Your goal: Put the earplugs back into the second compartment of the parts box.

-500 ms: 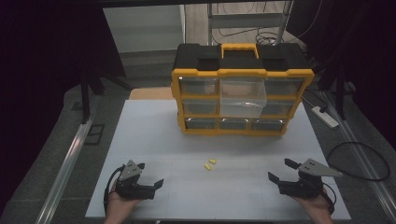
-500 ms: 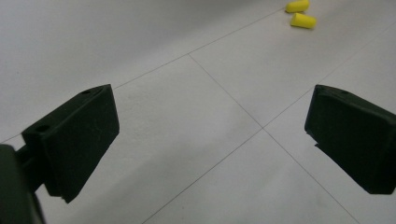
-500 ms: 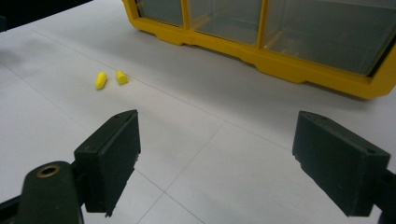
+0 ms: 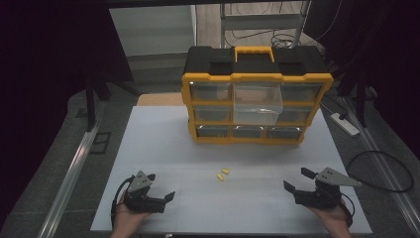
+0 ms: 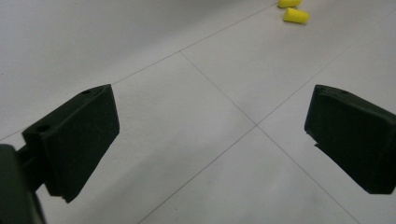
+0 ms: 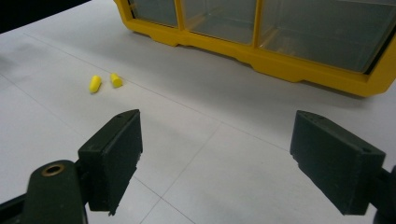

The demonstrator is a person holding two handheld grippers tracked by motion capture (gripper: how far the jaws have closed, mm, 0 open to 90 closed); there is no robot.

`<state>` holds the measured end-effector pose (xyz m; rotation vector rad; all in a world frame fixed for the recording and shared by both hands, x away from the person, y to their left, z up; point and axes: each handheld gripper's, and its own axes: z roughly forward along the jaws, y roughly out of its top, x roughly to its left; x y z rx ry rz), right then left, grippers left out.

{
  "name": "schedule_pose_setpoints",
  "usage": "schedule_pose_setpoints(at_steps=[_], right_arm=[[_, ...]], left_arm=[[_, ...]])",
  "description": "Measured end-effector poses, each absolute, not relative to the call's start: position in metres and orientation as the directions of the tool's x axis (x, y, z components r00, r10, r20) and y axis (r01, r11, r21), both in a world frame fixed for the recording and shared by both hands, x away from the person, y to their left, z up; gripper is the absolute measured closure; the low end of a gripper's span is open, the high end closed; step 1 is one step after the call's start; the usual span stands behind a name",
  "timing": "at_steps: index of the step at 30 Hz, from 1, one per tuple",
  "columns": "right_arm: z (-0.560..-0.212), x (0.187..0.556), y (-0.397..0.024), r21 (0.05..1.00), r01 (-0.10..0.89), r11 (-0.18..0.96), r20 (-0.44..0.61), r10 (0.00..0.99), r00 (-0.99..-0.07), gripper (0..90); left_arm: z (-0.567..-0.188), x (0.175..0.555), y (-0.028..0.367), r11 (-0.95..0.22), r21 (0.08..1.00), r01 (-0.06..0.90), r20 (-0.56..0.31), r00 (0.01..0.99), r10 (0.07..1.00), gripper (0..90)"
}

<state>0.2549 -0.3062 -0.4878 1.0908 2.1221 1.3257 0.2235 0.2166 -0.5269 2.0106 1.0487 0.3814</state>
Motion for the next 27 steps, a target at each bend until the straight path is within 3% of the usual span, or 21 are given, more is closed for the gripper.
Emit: schedule_pose_setpoints(at_steps=[18,27], right_arm=[[-0.483,0.269,-0.295,0.881,0.415,0.23,0.084,0.786,-0.613,19.1],[-0.456,0.275,-0.263,0.895,0.351,0.276,0.051,0.718,-0.695,19.6]], left_arm=[[-0.527,0.211,0.218,-0.327,0.779,0.535,-0.075,0.597,0.798,3.6],[-0.525,0.206,0.22,-0.327,0.789,0.52,-0.049,0.584,0.811,3.9]])
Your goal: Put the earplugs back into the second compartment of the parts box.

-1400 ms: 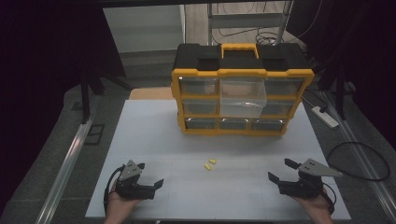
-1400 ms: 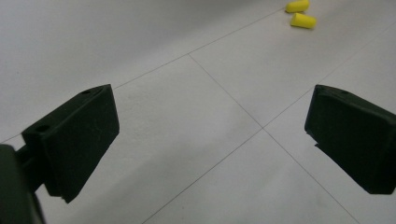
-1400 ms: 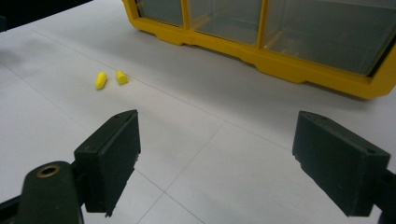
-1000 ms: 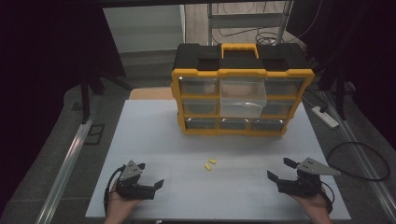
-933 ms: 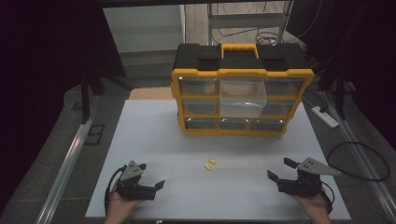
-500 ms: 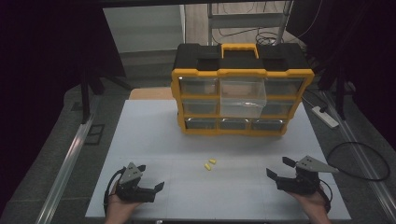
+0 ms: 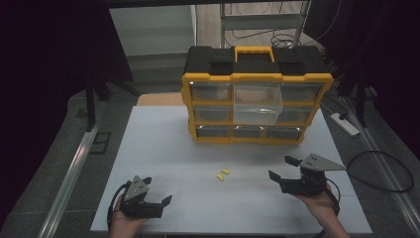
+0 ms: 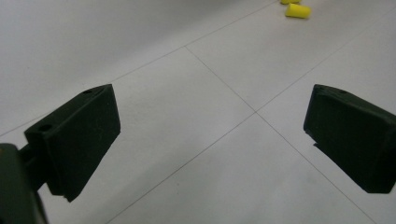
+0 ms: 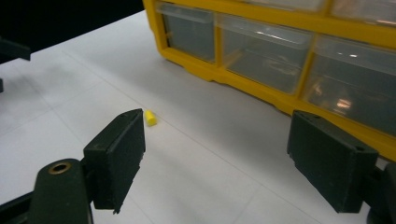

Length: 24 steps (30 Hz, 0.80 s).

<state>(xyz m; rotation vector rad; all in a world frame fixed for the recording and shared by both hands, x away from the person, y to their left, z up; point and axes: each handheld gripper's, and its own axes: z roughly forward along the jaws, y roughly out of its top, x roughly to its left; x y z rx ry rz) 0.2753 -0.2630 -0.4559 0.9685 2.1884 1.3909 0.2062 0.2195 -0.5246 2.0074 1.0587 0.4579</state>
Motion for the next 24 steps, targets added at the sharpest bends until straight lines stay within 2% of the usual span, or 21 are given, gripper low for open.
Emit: schedule_pose_setpoints(at_steps=[13,24], right_arm=[[-0.457,0.282,-0.229,0.872,0.359,0.332,0.054,0.664,-0.745,20.4],[-0.469,0.299,-0.192,0.821,0.376,0.43,0.042,0.612,-0.79,21.5]], left_arm=[[-0.525,0.208,0.218,-0.337,0.795,0.505,-0.045,0.603,0.796,4.2],[-0.526,0.213,0.216,-0.342,0.795,0.501,-0.038,0.604,0.796,4.4]])
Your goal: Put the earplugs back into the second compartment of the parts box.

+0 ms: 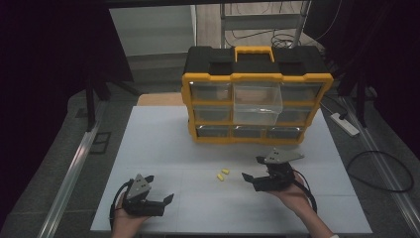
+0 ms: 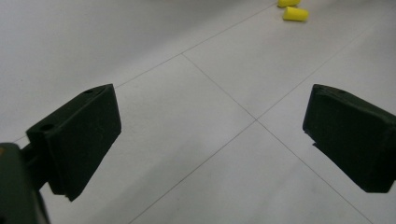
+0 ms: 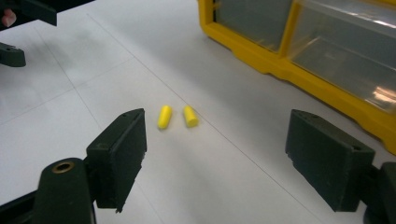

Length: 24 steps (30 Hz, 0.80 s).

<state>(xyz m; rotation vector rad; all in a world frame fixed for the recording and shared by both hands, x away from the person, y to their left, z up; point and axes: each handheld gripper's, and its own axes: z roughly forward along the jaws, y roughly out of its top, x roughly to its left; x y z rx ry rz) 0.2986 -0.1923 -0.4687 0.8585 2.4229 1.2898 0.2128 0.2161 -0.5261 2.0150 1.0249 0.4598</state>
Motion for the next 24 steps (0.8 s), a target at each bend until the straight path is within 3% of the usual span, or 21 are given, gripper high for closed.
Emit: schedule_pose_setpoints(at_steps=[24], right_arm=[[-0.496,0.336,-0.137,0.721,0.394,0.569,0.006,0.564,-0.826,24.0]], left_arm=[[-0.528,0.217,0.213,-0.343,0.797,0.497,-0.038,0.608,0.793,4.6]])
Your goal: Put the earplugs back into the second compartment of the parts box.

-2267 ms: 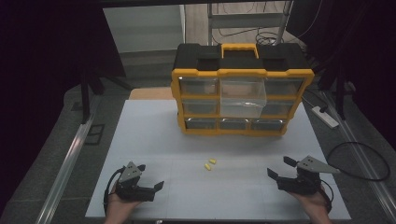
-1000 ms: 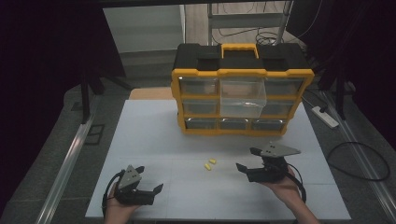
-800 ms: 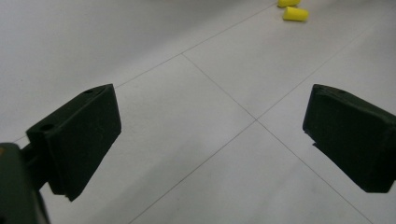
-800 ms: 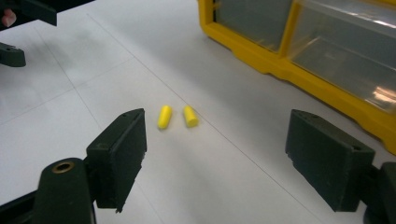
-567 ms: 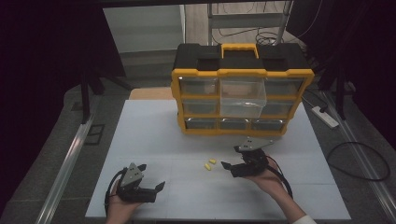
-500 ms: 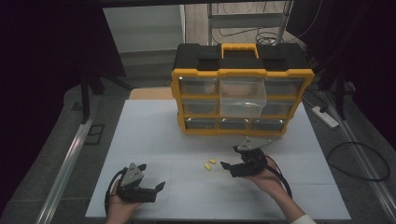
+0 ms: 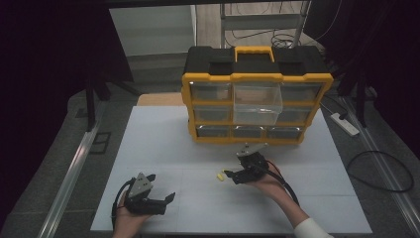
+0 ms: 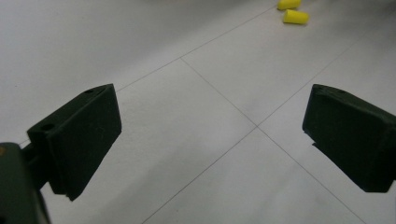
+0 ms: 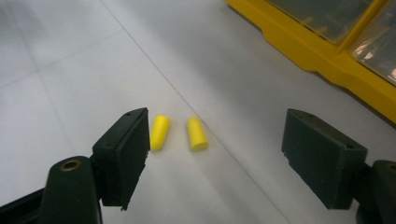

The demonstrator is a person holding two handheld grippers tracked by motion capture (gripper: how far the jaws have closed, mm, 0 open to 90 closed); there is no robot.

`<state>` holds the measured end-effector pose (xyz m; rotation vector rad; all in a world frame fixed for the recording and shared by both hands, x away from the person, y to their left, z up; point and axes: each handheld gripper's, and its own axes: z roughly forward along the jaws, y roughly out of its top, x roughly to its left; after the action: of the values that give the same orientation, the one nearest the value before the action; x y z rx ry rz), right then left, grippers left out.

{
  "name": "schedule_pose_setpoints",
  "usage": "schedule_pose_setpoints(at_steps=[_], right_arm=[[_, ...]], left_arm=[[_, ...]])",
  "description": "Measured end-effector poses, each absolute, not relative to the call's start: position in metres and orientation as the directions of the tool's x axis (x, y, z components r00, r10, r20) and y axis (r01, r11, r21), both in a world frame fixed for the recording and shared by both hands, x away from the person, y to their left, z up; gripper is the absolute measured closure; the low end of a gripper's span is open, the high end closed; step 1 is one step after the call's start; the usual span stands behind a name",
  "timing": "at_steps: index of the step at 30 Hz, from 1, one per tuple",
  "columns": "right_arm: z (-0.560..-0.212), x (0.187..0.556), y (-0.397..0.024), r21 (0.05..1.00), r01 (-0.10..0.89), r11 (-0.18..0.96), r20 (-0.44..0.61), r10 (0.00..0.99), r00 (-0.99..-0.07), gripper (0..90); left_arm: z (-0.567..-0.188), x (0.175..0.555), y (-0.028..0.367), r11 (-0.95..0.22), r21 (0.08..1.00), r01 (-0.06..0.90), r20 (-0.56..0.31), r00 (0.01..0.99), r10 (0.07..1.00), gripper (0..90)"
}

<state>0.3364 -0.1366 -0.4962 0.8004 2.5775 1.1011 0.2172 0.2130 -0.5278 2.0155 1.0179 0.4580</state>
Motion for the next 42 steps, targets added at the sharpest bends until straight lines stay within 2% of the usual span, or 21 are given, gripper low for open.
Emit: schedule_pose_setpoints(at_steps=[9,18,20,21,27,34,42], right_arm=[[-0.513,0.35,-0.121,0.672,0.412,0.615,-0.015,0.568,-0.823,29.8],[-0.519,0.352,-0.116,0.642,0.412,0.647,-0.02,0.551,-0.834,42.9],[-0.521,0.352,-0.116,0.631,0.408,0.659,-0.023,0.542,-0.84,48.7],[-0.522,0.353,-0.116,0.628,0.405,0.665,-0.021,0.535,-0.845,54.9],[-0.522,0.353,-0.117,0.63,0.396,0.668,-0.003,0.512,-0.859,78.3],[-0.514,0.353,-0.124,0.672,0.406,0.62,0.038,0.519,-0.854,79.7],[-0.486,0.343,-0.135,0.762,0.365,0.535,0.036,0.528,-0.849,79.7]], left_arm=[[-0.528,0.217,0.213,-0.351,0.794,0.496,-0.031,0.61,0.792,4.7],[-0.529,0.217,0.214,-0.356,0.795,0.492,-0.032,0.619,0.785,4.8],[-0.53,0.217,0.213,-0.356,0.794,0.492,-0.031,0.618,0.785,4.8],[-0.53,0.217,0.213,-0.357,0.794,0.492,-0.03,0.618,0.786,4.8],[-0.53,0.217,0.213,-0.36,0.792,0.492,-0.028,0.62,0.784,4.9],[-0.53,0.216,0.214,-0.357,0.794,0.492,-0.031,0.62,0.784,5.1],[-0.53,0.216,0.215,-0.357,0.795,0.491,-0.031,0.62,0.784,5.2]])
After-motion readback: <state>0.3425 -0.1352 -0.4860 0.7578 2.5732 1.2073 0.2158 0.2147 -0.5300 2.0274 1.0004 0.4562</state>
